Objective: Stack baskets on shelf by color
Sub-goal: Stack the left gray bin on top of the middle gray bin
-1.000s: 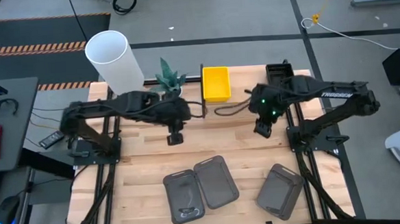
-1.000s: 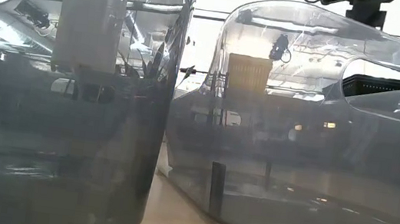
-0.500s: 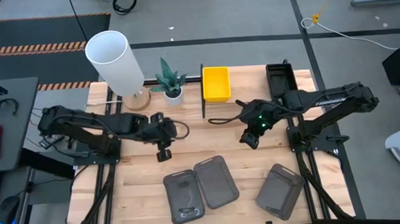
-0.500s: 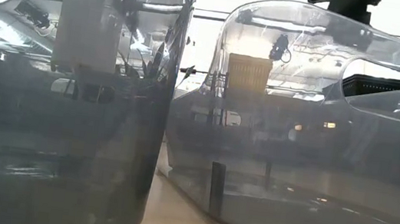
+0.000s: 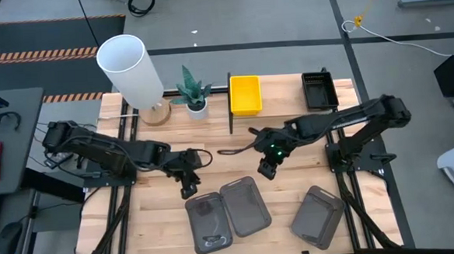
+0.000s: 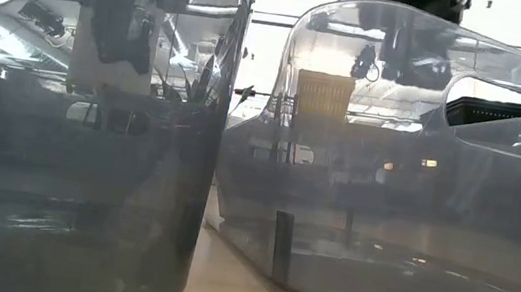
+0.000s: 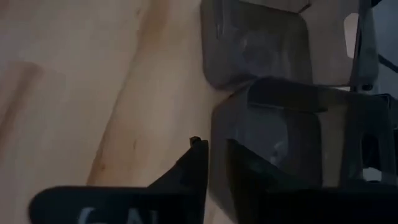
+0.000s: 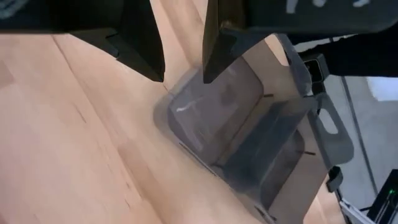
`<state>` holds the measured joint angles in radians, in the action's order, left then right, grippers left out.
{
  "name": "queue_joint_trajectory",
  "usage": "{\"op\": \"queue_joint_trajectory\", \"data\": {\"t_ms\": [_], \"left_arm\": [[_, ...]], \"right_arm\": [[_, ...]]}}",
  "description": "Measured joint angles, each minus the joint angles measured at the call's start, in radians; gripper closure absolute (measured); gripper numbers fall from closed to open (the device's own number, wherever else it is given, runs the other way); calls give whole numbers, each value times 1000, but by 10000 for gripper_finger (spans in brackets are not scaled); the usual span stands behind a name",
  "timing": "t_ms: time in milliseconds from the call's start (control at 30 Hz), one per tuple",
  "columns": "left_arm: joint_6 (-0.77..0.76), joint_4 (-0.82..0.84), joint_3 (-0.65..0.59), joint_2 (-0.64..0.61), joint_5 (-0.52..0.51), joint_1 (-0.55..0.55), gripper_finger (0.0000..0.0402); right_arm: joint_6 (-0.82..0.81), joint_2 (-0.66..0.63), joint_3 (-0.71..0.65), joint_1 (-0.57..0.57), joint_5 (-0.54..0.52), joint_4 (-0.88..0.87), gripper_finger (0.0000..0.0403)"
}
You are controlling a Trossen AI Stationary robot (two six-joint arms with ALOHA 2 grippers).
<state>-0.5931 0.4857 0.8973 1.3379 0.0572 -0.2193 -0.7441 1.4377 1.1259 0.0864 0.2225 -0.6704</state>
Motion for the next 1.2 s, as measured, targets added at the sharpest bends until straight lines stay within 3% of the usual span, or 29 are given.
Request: {"op": "queue_joint_trajectory", "data": {"t_ms": [333, 433, 567, 733, 933, 1067, 1200], "left_arm": [[-16, -45, -2, 72, -38, -63, 175], [-17, -67, -2, 98, -38, -85, 146], [-32, -92, -1, 131, -83, -121, 135], [-31, -103, -1, 207, -147, -157, 147], [-32, -131, -1, 307, -148, -180, 178], [-83, -122, 0, 333, -138, -191, 236], [-162, -115, 0, 325, -111, -182, 333]], "right_arm": [[32, 44, 0, -42, 43, 18, 289], [41, 17, 0, -52, 45, 22, 289], [58, -14, 2, -61, 37, 28, 289], [86, -45, 2, -51, 38, 27, 289], [72, -103, 2, 27, 41, 25, 289], [42, -160, 2, 98, 27, 56, 289], [28, -219, 2, 162, -37, 65, 289]]}}
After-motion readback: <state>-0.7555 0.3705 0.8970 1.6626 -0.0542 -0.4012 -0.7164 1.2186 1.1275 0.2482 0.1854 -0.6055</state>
